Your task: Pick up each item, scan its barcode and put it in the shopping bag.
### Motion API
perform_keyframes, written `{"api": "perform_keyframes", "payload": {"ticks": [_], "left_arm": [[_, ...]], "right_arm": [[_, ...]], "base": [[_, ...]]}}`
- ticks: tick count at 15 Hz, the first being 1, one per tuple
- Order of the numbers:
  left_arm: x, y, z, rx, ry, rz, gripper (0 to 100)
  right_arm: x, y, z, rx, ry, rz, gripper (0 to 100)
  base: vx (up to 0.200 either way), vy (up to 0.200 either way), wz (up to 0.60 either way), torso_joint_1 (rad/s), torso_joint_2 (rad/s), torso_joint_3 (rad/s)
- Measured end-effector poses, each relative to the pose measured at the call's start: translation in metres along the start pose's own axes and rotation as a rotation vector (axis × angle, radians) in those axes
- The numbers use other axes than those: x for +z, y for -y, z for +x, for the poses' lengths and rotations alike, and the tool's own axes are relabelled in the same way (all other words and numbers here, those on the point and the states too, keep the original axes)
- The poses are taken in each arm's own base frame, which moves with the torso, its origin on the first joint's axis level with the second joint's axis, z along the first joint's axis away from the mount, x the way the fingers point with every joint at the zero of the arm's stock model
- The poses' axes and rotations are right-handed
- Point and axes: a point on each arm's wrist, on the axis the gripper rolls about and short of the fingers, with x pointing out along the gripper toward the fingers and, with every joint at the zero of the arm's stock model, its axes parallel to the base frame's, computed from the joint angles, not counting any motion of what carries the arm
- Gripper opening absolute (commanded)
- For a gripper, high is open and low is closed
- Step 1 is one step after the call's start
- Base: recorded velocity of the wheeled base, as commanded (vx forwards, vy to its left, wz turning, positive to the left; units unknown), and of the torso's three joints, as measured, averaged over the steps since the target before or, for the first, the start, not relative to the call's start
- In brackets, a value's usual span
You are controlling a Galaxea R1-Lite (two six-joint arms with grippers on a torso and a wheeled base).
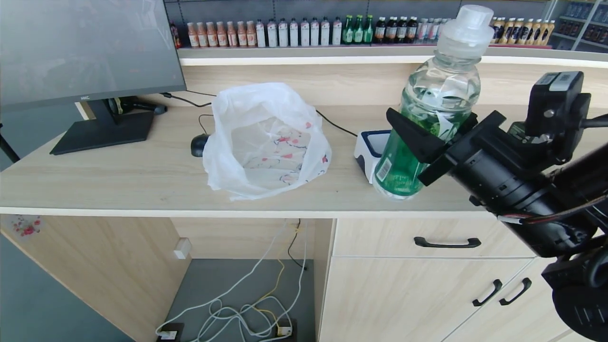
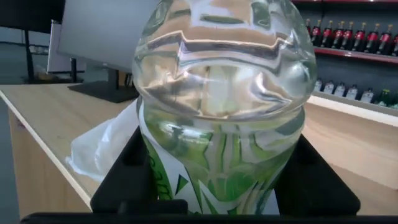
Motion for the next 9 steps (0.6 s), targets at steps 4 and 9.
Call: {"api": "perform_keyframes", "payload": {"ticks": [4,9], "left_arm": [[0.000,0.000,0.000,0.000,0.000,0.000,100],[0.000,0.000,0.000,0.000,0.000,0.000,100]], "right_arm": [[0.007,0.011,0.012,0.027,0.069,-0.190,0],[0.012,0.021,0.046,0.037,0.199,-0.494,0]], "base": [[0.000,0.000,0.00,0.000,0.00,0.000],[0.000,0.000,0.00,0.000,0.00,0.000]]}}
